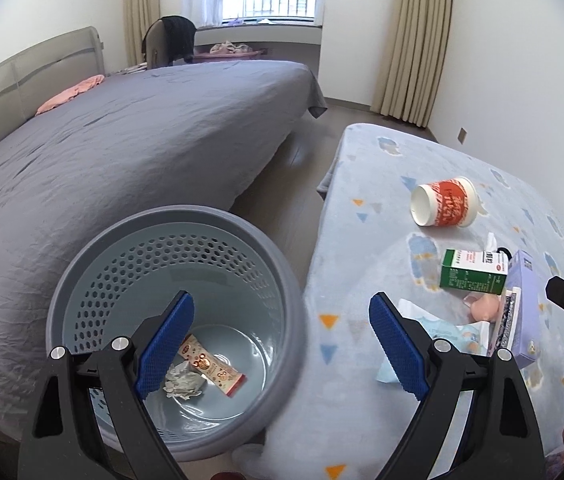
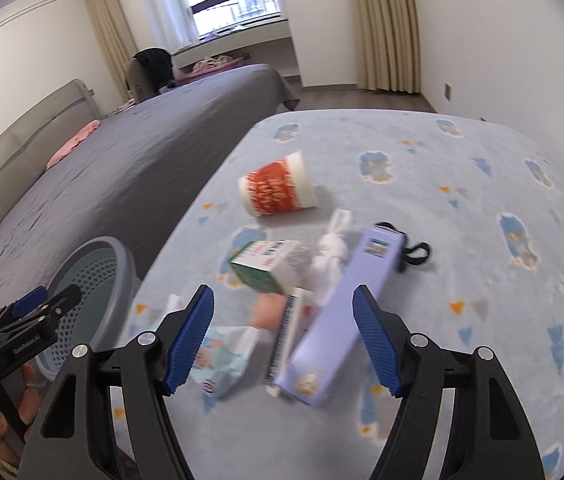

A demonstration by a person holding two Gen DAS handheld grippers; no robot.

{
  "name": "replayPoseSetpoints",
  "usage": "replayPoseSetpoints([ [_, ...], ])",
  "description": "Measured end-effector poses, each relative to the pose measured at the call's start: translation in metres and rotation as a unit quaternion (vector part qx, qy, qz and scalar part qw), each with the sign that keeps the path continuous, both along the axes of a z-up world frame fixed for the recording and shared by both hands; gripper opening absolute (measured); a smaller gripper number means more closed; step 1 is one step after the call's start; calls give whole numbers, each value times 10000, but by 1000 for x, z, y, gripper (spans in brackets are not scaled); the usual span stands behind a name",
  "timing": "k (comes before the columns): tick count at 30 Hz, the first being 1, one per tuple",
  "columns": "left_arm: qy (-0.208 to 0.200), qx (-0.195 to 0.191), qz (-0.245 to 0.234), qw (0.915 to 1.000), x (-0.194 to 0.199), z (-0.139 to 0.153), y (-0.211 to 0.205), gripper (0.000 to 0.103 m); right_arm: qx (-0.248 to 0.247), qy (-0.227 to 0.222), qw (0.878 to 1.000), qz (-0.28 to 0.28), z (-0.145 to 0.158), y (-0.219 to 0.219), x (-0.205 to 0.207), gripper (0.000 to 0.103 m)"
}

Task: Collect trash
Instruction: 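Reach the right tool to the lavender box and close on it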

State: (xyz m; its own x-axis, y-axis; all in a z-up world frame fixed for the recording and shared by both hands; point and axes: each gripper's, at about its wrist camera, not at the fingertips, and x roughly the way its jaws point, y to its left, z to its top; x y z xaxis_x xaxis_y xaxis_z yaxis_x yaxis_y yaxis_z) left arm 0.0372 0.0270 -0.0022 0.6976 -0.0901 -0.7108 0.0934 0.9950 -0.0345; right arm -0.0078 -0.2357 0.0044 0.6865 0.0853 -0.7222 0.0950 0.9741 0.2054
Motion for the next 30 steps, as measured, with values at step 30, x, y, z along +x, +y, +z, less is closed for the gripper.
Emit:
replayPoseSetpoints([
  [30, 57, 95, -570, 9983, -4, -10, -58, 88, -161, 1007, 9944, -268, -56, -17, 4, 70],
])
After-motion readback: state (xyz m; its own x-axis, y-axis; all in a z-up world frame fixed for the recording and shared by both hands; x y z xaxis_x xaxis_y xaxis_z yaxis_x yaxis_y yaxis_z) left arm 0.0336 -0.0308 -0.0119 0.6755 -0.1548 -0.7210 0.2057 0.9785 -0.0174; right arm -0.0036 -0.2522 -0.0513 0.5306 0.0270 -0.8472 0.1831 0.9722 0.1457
